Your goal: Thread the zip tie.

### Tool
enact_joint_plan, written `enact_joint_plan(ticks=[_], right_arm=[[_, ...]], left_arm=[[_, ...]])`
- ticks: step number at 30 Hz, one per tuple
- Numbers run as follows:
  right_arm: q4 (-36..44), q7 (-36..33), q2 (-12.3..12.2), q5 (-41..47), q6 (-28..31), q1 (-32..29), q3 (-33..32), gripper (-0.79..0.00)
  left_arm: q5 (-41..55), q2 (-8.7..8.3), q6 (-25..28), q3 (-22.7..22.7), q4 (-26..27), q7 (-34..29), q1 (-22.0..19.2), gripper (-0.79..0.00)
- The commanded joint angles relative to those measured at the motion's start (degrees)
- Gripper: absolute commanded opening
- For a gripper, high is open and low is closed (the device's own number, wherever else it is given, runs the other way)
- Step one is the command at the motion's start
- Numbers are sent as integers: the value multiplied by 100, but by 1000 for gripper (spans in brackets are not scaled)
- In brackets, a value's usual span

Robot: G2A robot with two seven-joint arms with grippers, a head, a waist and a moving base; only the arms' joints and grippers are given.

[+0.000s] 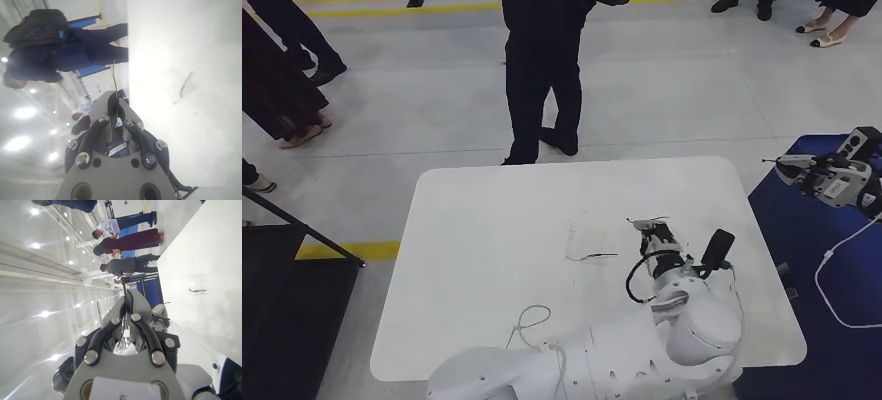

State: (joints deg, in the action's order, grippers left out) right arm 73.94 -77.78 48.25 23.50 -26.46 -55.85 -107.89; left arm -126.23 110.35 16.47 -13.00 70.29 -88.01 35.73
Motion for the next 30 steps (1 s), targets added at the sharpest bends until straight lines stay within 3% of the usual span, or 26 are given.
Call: enact_joint_plan(ticks=[1, 10, 12, 15, 18, 22, 30], right_arm=[[-146, -118, -55, -47, 112, 116, 65, -785], [-146, -118, -55, -47, 112, 116, 65, -785], [-30, -158, -54, -79, 217, 61, 148, -785], [166, -573, -113, -449, 568, -31, 396, -785], [59, -915, -207, -768, 910, 44, 693, -785], [-44, -1022, -312, -528, 1017, 208, 1218, -785], [66, -1022, -330, -97, 1188, 162, 1287, -785]], left_arm=[[-296, 43, -17, 9, -70, 1, 48, -785], [-296, 43, -17, 9, -70, 1, 48, -785], [-439, 33, 122, 72, -107, 325, 62, -785], [-1634, 50, 214, 326, -375, 232, 9, -785], [-3072, 142, 500, 326, -513, 518, 270, -785], [-4464, 165, 1092, 326, -434, 1110, 513, -785], [-4937, 135, 1322, 326, -628, 1341, 509, -785]])
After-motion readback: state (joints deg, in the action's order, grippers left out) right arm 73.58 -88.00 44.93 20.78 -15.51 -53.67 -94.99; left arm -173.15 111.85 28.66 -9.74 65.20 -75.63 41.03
